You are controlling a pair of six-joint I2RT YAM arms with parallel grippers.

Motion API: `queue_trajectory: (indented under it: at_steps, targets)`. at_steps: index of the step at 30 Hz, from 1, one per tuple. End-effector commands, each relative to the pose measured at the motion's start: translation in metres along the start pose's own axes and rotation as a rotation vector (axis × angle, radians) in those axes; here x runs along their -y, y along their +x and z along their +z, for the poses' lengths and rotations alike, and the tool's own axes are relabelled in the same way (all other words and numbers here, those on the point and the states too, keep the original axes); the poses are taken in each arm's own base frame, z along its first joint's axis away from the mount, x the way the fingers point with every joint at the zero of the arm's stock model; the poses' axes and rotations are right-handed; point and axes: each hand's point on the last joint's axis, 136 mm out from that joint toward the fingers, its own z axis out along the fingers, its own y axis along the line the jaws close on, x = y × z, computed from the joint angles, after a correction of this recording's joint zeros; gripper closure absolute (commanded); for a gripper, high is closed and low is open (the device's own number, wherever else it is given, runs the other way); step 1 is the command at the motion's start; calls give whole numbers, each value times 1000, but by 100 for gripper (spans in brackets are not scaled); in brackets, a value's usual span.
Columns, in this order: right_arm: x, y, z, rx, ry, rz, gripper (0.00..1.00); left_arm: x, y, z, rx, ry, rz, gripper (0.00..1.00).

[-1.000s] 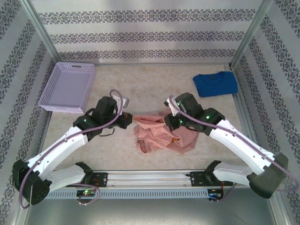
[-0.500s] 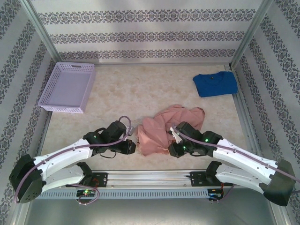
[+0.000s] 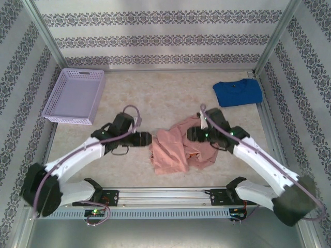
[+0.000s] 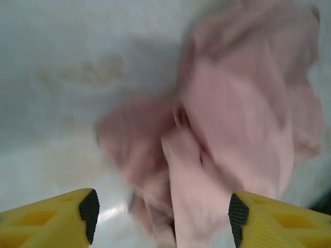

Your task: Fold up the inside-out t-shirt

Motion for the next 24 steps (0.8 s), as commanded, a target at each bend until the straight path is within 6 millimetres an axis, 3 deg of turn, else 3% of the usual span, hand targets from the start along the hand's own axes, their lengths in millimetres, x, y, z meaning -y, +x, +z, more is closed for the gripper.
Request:
queue_trajectory:
  at_steps: [1, 4, 7, 10, 11, 13, 14, 17, 19, 21, 24]
  targets:
    - [30, -45, 18, 62, 86, 26, 39, 16, -33, 25, 0, 126, -57, 29]
    - [50, -50, 47, -1, 115, 75, 35, 24, -36, 53, -76, 191, -84, 26]
    - [44, -49, 81, -38, 50, 119, 34, 26, -42, 74, -120, 204, -91, 28]
    - [33, -38, 111, -103, 15, 127, 34, 33, -38, 90, -161, 221, -93, 38]
    - [29, -35, 118, -117, 1, 124, 38, 37, -35, 94, -172, 234, -96, 43]
    - [23, -42, 123, -109, -17, 118, 57, 42, -37, 96, -166, 261, -112, 57]
    - [22, -50, 121, -90, -20, 110, 73, 43, -41, 95, -154, 266, -114, 70]
    - [14, -101, 95, 53, -40, 56, 99, 48, -71, 80, -72, 269, -95, 99]
    - [2, -144, 65, 172, -65, 6, 100, 53, -106, 59, 24, 279, -76, 100]
    - [-17, -185, 26, 283, -100, -60, 100, 64, -145, 21, 147, 277, -22, 100]
    - [-43, -214, -32, 405, -146, -143, 100, 93, -174, -46, 320, 264, 115, 100]
